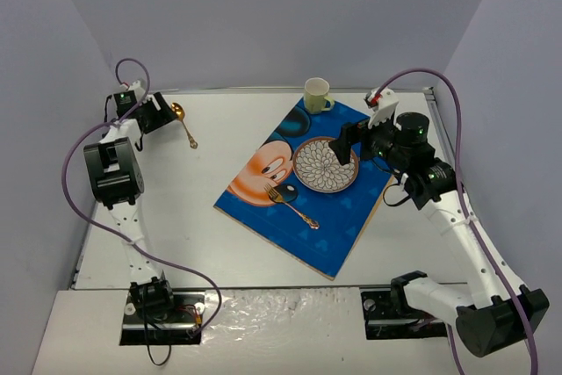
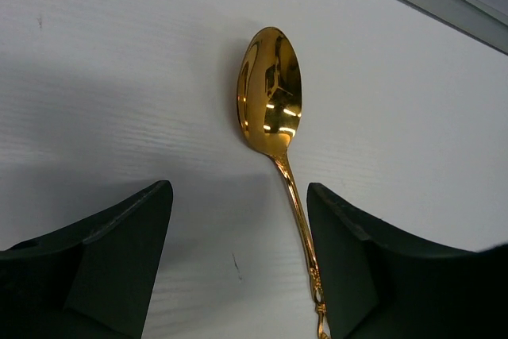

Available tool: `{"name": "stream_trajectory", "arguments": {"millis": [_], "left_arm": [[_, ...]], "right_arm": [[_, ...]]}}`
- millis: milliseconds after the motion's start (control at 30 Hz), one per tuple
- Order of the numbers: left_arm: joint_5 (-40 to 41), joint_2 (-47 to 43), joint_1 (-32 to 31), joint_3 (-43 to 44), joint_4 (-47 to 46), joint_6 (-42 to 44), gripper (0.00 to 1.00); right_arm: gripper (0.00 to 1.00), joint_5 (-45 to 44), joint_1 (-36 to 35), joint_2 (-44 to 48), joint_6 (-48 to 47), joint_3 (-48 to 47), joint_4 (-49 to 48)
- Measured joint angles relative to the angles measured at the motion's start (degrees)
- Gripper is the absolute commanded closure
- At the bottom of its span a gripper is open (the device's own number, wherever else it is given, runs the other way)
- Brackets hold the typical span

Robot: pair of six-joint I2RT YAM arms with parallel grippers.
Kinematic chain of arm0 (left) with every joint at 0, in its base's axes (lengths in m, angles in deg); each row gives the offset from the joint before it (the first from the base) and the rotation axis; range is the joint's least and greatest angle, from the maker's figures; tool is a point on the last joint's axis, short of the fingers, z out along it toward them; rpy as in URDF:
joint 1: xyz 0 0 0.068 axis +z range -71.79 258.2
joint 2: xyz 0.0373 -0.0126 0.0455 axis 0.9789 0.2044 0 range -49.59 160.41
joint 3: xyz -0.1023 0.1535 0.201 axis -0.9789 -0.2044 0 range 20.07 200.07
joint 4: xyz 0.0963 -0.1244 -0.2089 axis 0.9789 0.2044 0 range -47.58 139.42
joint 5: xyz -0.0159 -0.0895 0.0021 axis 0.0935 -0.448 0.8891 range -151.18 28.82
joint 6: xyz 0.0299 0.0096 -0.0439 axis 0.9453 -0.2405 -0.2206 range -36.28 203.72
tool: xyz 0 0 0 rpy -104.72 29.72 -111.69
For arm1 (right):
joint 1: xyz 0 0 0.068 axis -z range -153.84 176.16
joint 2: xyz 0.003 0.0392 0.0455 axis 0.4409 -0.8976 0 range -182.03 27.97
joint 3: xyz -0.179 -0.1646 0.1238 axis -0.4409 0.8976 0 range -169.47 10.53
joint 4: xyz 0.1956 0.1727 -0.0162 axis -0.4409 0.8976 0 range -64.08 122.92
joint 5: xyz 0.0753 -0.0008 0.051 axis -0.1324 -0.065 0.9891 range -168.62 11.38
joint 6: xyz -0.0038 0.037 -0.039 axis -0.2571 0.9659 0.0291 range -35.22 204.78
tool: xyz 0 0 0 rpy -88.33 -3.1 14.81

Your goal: Set the dinner table for one person

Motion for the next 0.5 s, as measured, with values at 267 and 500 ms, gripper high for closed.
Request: {"name": "stream_trajectory", "arguments": {"millis": [267,500], "left_arm": [[-2.1,5.2,0.0,5.9,-2.3,-2.1,0.42],[-3.7,9.9,0.0,11.6,-5.1,-4.9,0.45]], "right_arm": [[0.0,0.0,-0.1,1.4,1.8,0.0,0.3],[0.0,-0.1,-0.6,1.9,3.2,0.0,1.3]]}}
